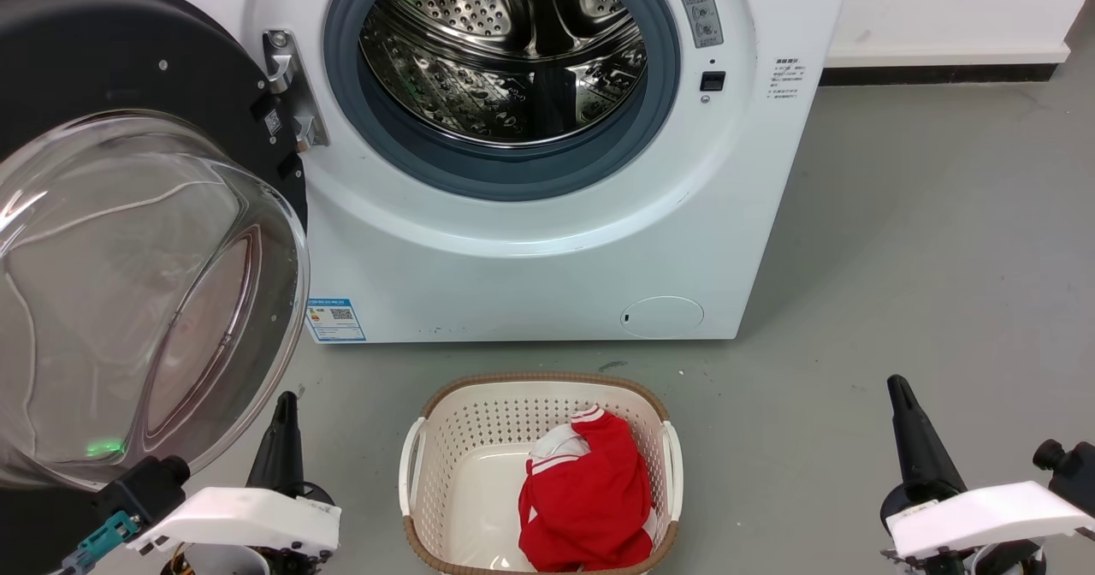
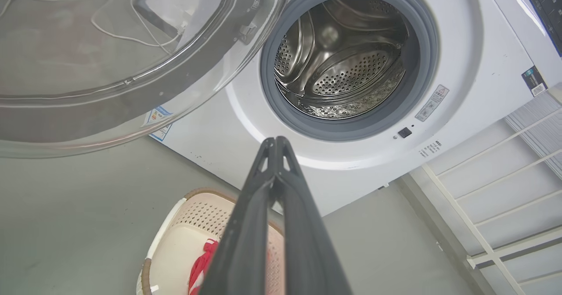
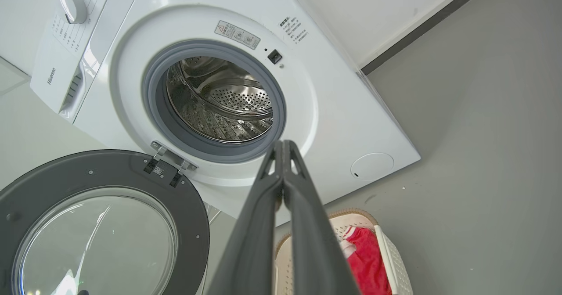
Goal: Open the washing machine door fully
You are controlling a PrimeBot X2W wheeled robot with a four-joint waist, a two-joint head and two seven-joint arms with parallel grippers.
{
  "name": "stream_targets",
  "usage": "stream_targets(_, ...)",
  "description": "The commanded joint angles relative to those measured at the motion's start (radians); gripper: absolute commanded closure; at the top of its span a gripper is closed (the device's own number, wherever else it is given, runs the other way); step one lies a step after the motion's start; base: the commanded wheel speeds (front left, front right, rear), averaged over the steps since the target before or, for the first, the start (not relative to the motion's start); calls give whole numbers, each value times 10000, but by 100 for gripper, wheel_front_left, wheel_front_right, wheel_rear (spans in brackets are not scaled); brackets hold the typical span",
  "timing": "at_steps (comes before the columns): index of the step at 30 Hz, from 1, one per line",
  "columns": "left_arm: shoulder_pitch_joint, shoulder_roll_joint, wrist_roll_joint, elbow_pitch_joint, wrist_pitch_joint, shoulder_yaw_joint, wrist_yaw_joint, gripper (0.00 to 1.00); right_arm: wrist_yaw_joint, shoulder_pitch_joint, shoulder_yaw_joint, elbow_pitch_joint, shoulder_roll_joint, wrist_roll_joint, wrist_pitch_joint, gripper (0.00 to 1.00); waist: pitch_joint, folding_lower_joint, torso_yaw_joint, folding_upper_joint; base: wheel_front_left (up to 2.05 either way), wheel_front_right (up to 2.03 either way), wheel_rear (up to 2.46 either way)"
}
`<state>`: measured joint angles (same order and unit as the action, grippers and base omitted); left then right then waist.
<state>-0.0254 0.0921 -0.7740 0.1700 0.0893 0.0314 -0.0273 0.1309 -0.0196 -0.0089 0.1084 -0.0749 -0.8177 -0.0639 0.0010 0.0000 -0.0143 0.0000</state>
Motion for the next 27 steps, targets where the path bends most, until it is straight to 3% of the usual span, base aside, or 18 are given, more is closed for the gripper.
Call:
stream_targets(1,-291,27,-244,-71,-58,42,-86,100,0,339,-25,-53,-79,-251,31,100,0,0,1,0,0,0,0)
stream_targets(27,-552,-156,-3421,249,-842,358,-466,100,-1,720,-226,483,-110,-3434,547,100,7,0,45,0,0,0,0)
